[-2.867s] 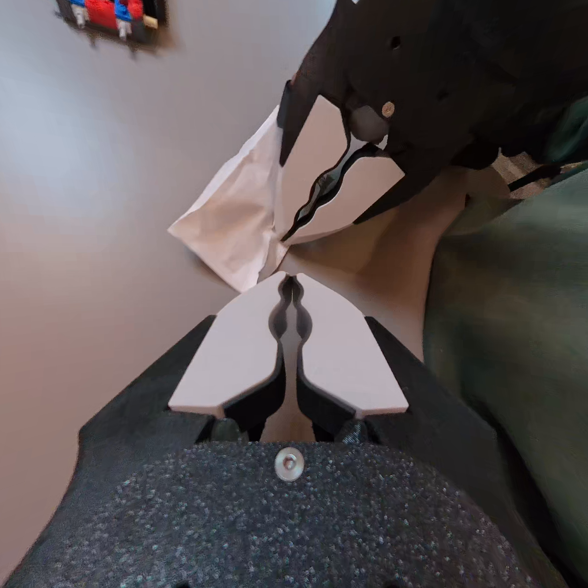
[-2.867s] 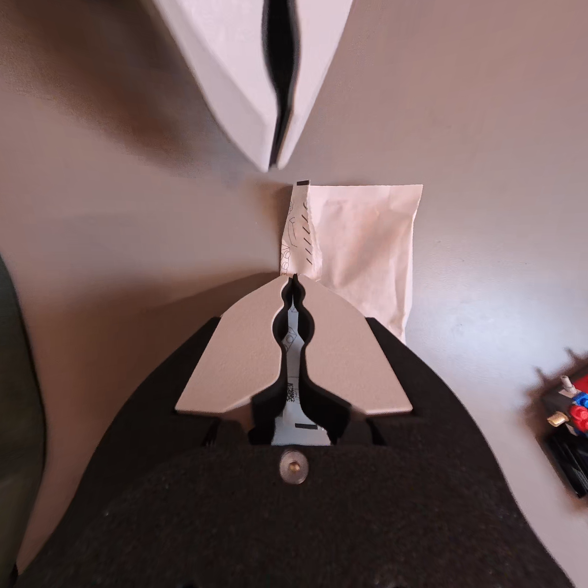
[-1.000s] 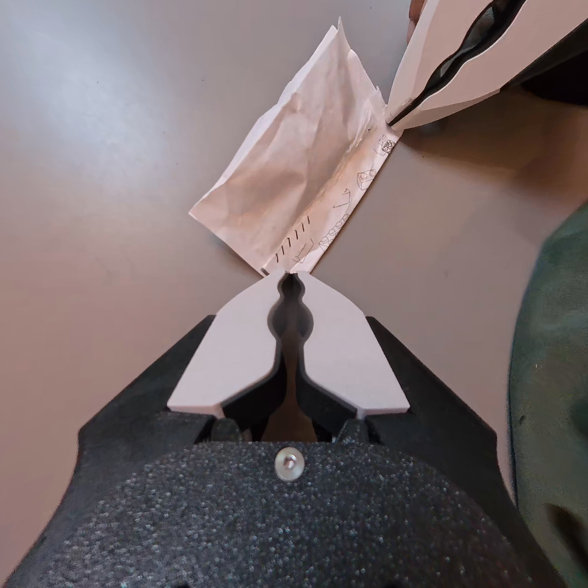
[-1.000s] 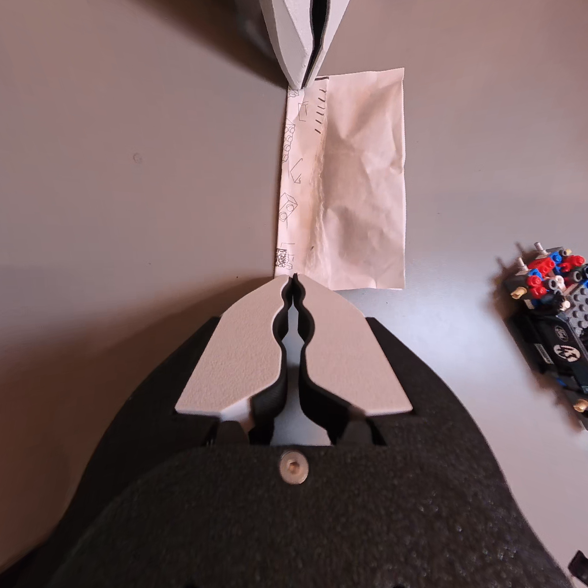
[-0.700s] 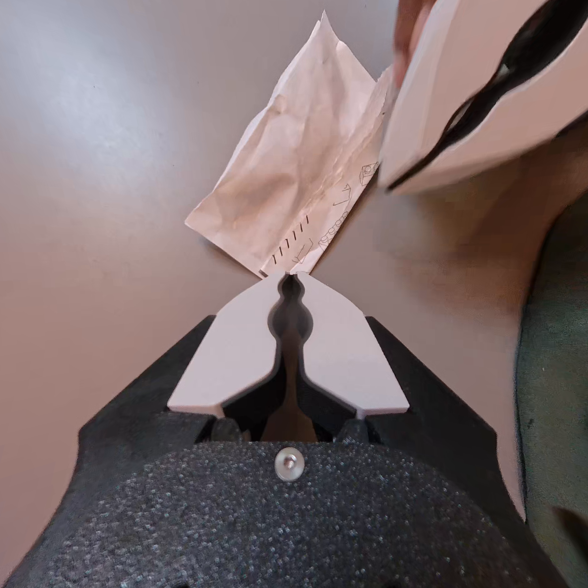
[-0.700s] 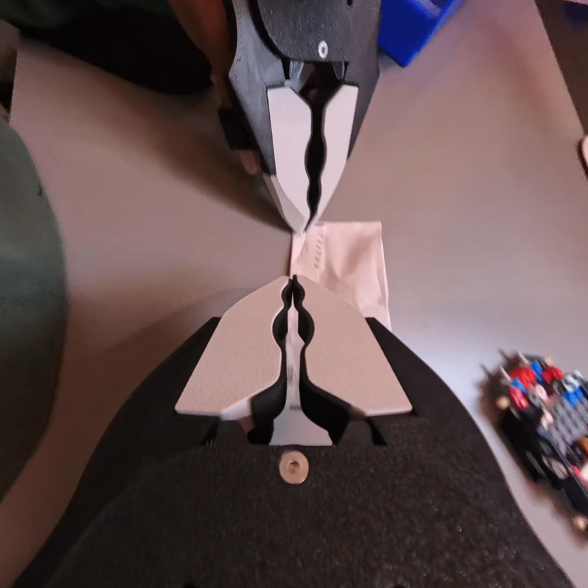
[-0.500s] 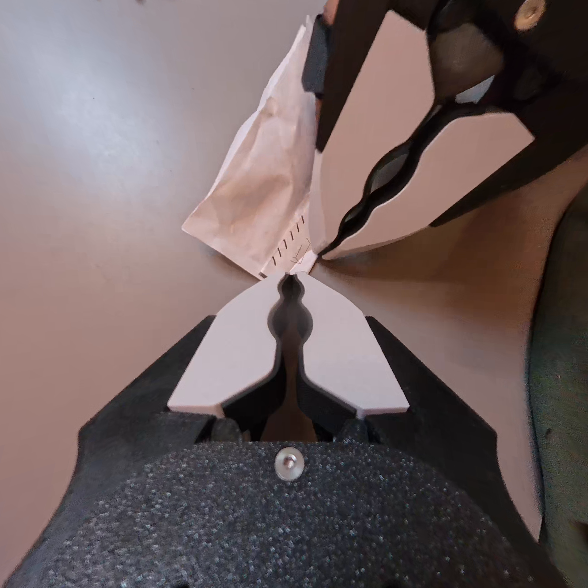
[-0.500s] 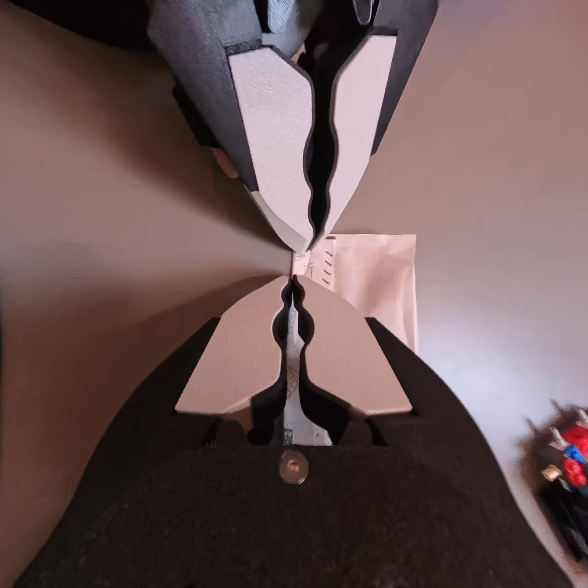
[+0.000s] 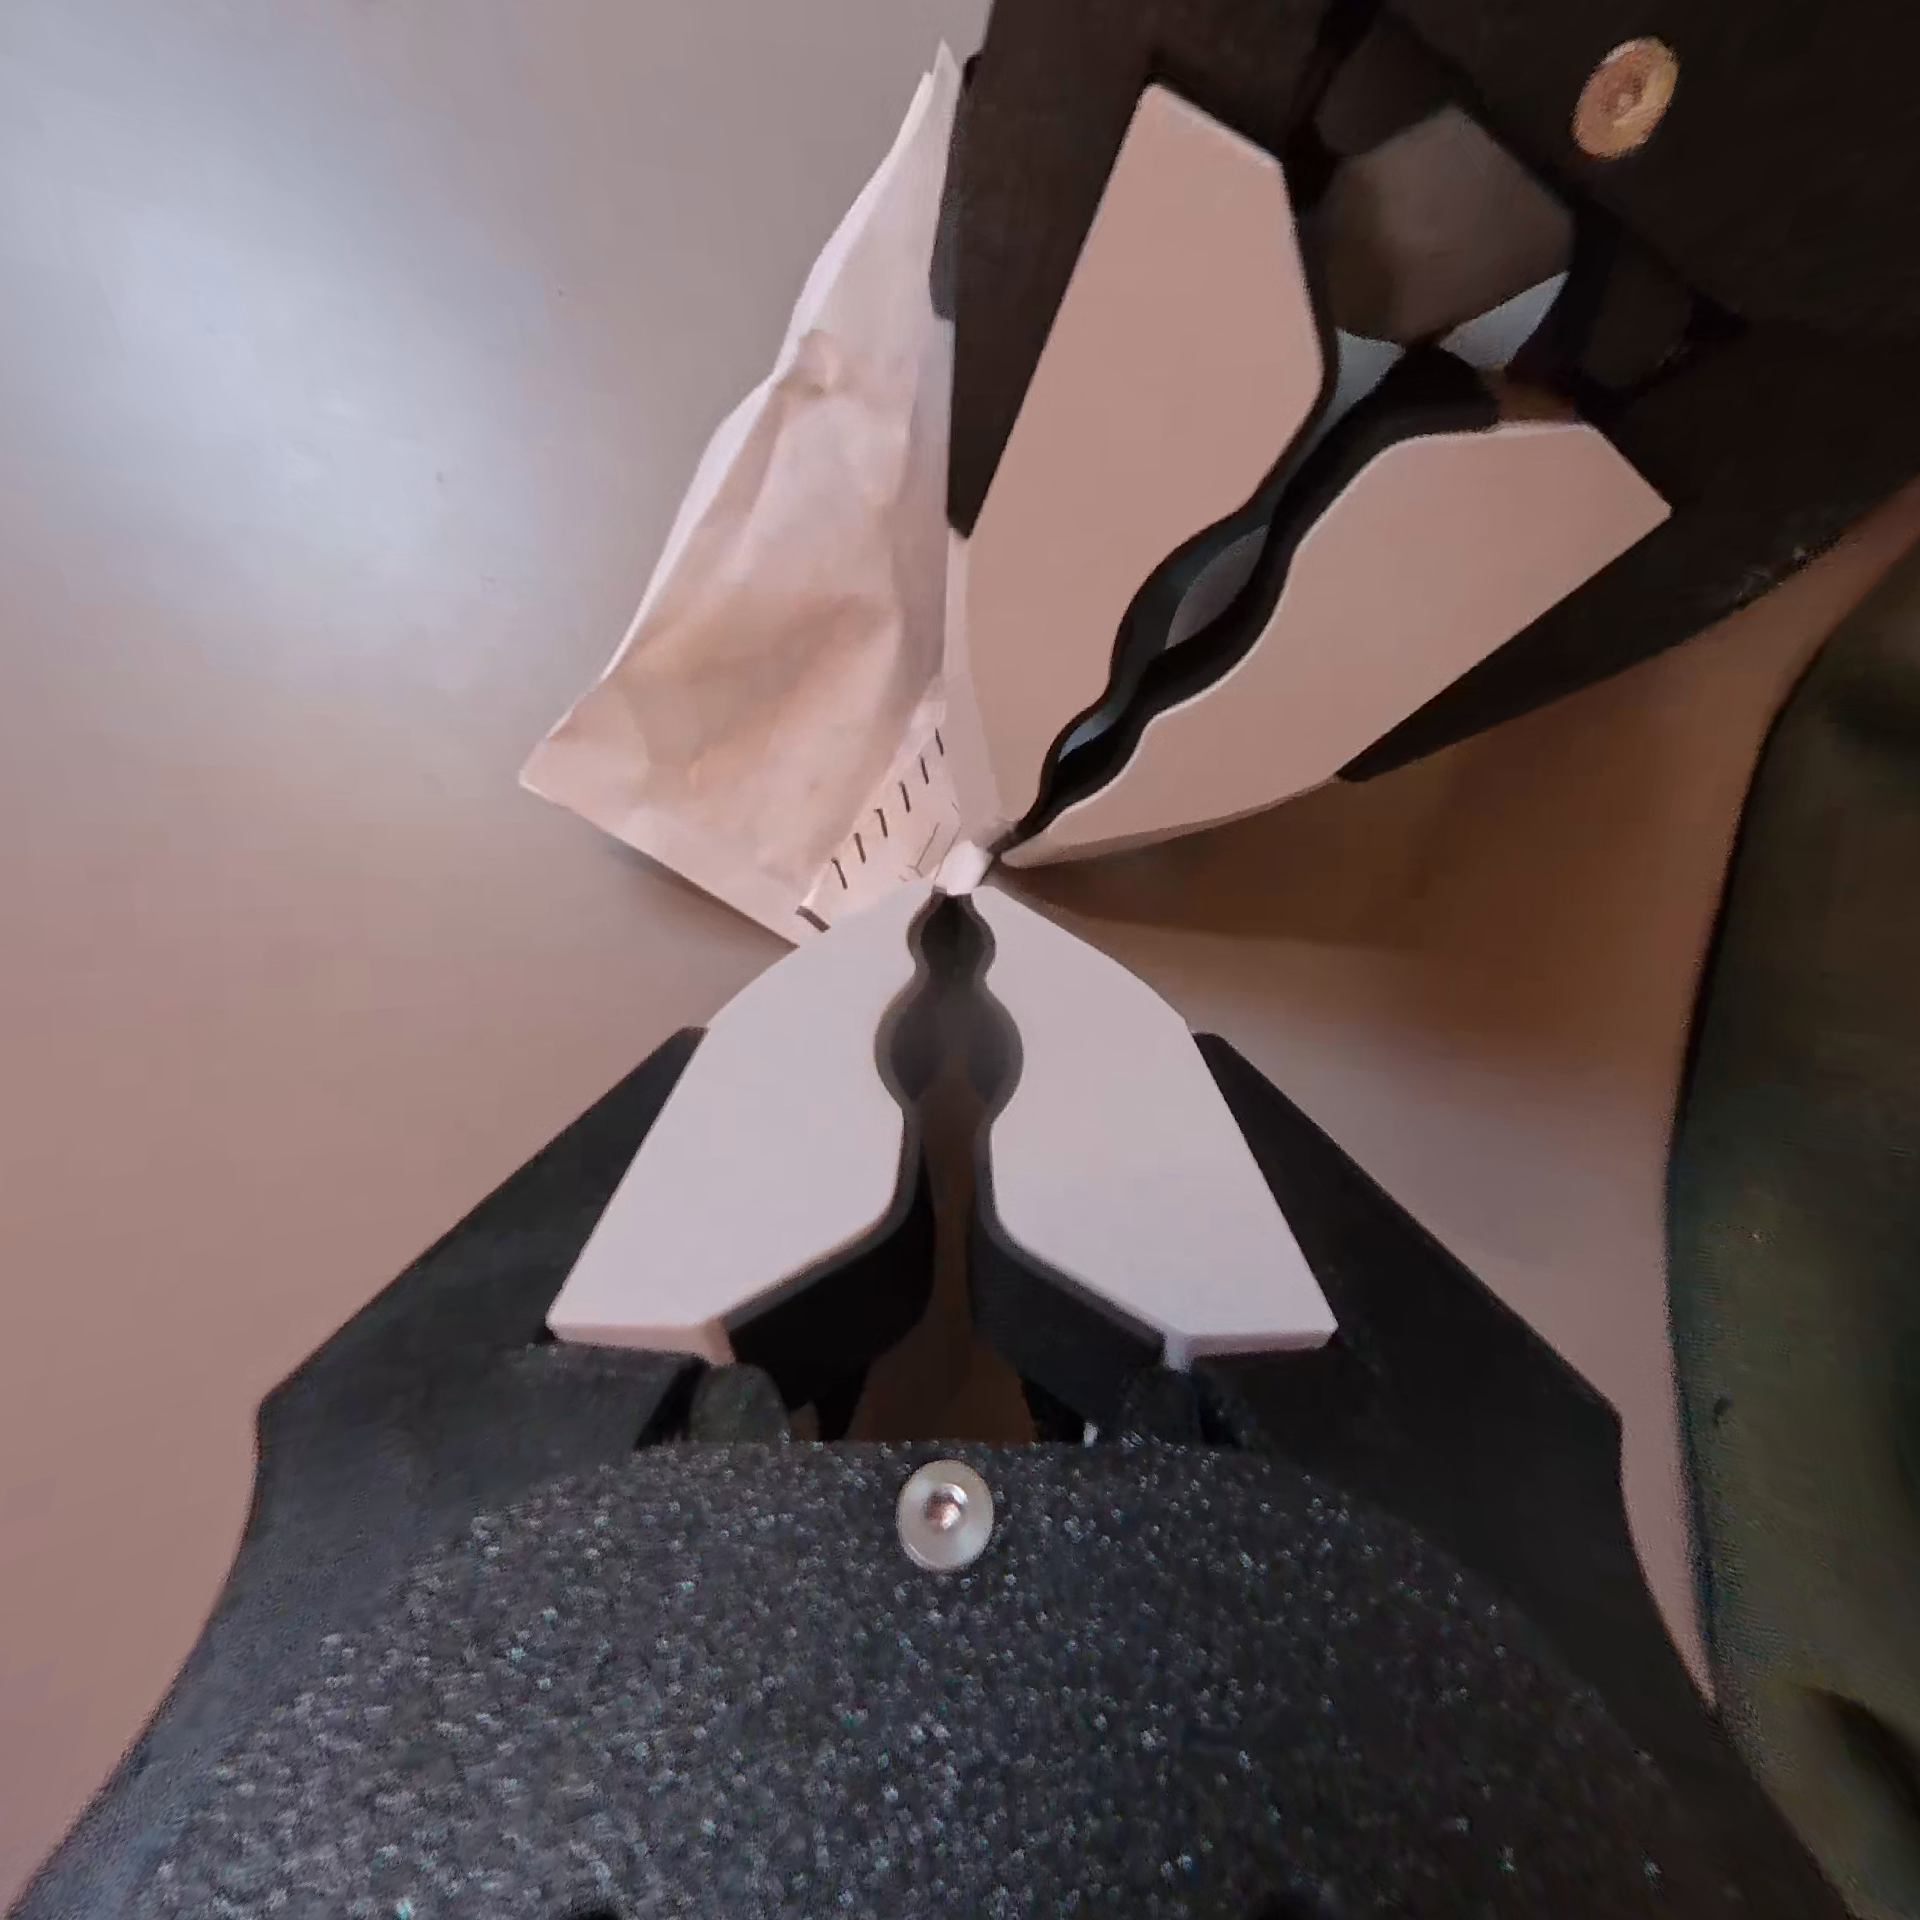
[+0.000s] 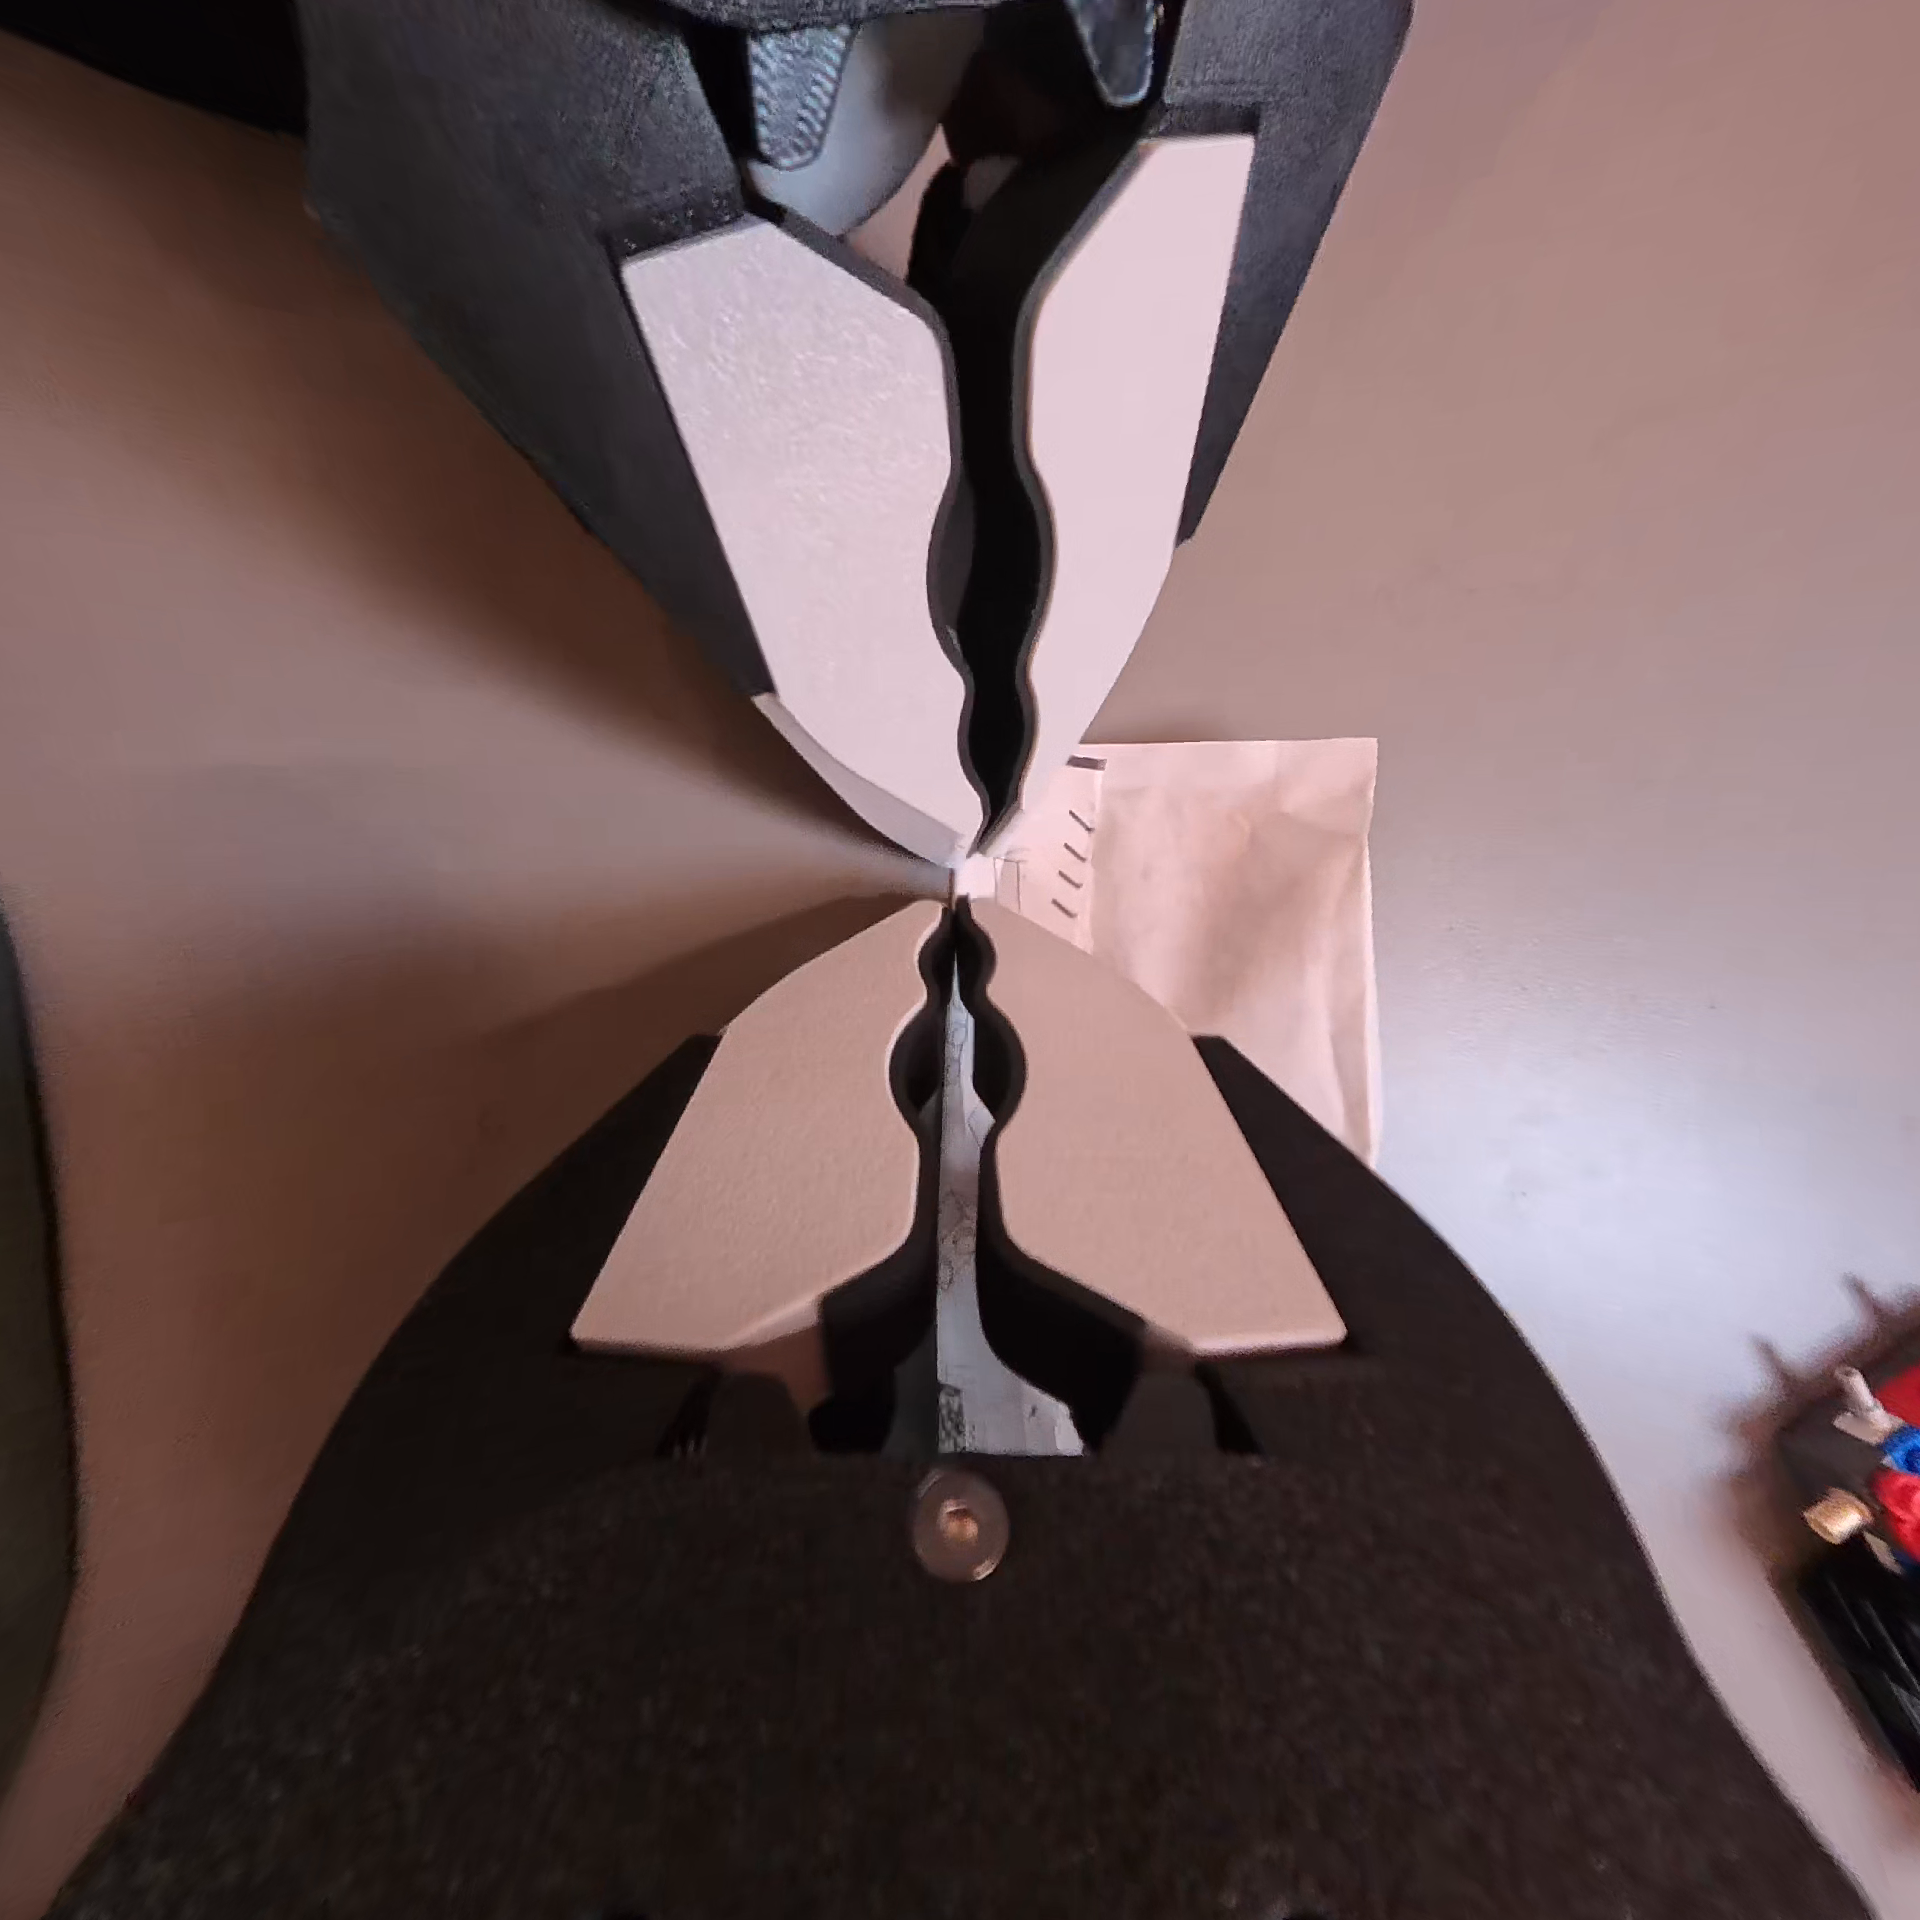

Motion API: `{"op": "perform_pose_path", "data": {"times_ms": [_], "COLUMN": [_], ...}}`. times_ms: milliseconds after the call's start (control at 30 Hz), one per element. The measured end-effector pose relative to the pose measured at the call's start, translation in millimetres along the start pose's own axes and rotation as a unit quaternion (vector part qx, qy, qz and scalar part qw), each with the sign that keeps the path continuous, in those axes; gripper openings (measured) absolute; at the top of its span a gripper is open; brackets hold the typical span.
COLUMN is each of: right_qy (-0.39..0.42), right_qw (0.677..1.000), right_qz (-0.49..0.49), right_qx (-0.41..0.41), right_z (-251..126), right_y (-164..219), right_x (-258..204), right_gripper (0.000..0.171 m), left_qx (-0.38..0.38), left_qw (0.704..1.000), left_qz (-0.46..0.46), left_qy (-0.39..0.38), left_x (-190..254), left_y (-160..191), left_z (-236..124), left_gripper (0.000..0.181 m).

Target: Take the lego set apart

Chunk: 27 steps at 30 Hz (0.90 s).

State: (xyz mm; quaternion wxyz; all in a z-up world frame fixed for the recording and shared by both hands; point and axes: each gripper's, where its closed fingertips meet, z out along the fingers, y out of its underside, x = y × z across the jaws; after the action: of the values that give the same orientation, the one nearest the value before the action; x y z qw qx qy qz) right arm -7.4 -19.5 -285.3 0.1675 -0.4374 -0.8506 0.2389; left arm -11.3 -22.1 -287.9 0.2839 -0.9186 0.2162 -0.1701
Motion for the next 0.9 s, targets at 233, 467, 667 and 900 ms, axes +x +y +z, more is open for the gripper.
{"op": "perform_pose_path", "data": {"times_ms": [233, 467, 667, 900], "right_qy": [0.007, 0.021, 0.041, 0.069], "right_qw": [1.000, 0.999, 0.997, 0.995], "right_qz": [0.010, -0.015, -0.036, -0.062], "right_qx": [0.005, -0.026, -0.045, -0.020], "right_z": [-10, -2, -13, -32], "right_y": [3, 6, 23, 50], "right_x": [5, 5, 6, 6], "right_gripper": [0.000, 0.000, 0.000, 0.000], "left_qx": [-0.004, -0.004, -0.004, -0.004], "left_qw": [1.000, 1.000, 1.000, 0.999], "left_qz": [-0.015, -0.017, -0.016, -0.025], "left_qy": [0.007, 0.009, 0.012, 0.019], "left_x": [0, 0, 0, 0], "left_y": [0, 0, 1, 1], "left_z": [0, 0, 0, 0], "left_gripper": [0.001, 0.002, 0.003, 0.003]}}
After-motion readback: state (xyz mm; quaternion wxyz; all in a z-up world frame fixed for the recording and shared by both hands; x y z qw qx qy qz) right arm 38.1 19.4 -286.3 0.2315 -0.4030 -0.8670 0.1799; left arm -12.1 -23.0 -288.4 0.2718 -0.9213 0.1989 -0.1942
